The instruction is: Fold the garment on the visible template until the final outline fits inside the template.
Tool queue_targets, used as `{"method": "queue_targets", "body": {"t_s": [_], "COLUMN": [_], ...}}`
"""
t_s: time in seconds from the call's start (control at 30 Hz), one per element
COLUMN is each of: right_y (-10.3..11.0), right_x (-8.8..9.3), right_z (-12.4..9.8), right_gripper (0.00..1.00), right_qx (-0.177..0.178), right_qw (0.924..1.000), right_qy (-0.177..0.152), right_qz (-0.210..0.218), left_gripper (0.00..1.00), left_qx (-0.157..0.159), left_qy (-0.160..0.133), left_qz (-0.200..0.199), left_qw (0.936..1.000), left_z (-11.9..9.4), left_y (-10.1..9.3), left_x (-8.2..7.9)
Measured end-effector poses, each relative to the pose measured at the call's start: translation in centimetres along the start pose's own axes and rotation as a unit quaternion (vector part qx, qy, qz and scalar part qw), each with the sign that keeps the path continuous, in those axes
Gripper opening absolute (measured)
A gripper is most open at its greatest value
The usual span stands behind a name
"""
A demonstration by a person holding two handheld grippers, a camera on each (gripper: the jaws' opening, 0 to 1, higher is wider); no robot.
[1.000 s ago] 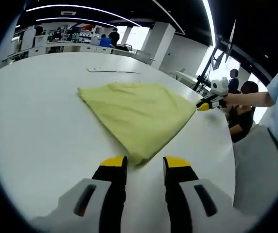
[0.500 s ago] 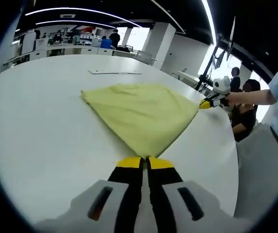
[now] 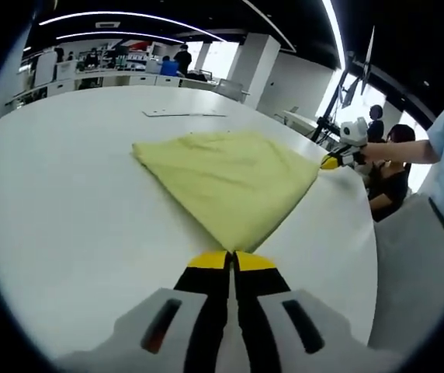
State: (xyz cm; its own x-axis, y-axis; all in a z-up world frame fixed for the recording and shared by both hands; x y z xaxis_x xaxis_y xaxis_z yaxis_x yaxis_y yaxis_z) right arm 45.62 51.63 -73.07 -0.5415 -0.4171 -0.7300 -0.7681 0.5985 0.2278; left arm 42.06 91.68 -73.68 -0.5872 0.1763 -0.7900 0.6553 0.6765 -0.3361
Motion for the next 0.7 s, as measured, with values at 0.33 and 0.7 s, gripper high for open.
{"method": "queue_targets", "body": {"t_s": [0.33,0.7], "right_y": [2.1,4.6], "right_x": [1.9,4.3], "right_z": [-1.3,-2.6], "right_gripper": [0.00,0.00], "right_qx": [-0.012,-0.021], "right_qw": [0.9998,0.9993], "right_qy": [0.001,0.007], "right_qz": [0.017,0.030], "left_gripper": [0.00,0.00], "left_qx": [0.010,0.016], "left_qy": [0.011,0.016], "left_qz": [-0.005,-0.015], "left_qw": [0.9999,0.9996], "left_z": [-1.2,-2.6], "left_y": [-2.7,-4.7], "left_x": [2.5,4.0]}}
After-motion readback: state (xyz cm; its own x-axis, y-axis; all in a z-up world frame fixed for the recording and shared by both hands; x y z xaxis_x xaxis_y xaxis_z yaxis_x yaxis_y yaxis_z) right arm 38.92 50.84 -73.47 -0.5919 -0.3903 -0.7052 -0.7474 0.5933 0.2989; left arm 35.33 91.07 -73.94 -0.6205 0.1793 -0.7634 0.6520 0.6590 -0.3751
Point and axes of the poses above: the point that each gripper's makers call its tool centre point, and the gripper's own axes: z roughly forward along the fingers, y roughly to its left, x roughly out of its underside, the point moved 4 cm from there along -z, roughly backward along the fingers, and after that the axes turned 3 degrees about x, right-handed, at the moved point
